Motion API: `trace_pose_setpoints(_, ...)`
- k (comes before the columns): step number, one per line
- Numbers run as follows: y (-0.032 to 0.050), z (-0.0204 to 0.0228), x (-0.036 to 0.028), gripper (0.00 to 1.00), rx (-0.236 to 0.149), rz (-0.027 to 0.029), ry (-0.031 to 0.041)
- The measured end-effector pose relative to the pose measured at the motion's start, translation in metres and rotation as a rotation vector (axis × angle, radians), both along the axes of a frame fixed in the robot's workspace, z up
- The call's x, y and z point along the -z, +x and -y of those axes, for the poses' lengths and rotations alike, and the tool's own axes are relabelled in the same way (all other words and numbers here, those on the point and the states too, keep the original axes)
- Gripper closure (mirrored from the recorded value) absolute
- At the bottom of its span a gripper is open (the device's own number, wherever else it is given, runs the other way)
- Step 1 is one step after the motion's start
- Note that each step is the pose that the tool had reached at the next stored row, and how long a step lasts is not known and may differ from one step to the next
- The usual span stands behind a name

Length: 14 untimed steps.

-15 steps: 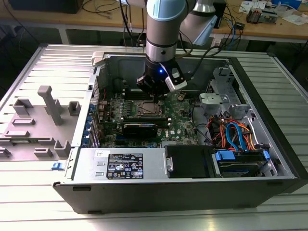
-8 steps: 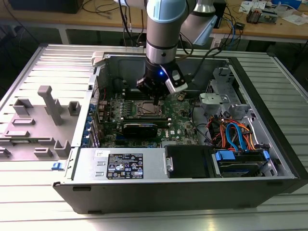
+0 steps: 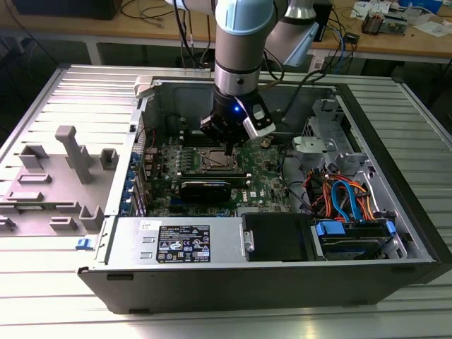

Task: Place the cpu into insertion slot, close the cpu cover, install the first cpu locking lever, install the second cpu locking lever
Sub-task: 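Install the second cpu locking lever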

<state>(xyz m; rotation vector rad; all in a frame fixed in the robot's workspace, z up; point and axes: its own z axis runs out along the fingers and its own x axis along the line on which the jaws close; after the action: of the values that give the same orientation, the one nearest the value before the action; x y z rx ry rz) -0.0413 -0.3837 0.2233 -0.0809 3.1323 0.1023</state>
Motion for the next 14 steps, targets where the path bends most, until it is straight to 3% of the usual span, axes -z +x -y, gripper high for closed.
trace_pose_setpoints(5,-0.0007,0.0005,-0.0006,0.89,0.000,-0.0001,-0.0020)
trace_pose_setpoints(9,-0.0009,0.0006,-0.0069,0.89,-0.001,0.0000,-0.0071)
trace_pose_setpoints(14,-0.0009,0.0101,-0.0068,0.89,-0.001,-0.0001,-0.0068)
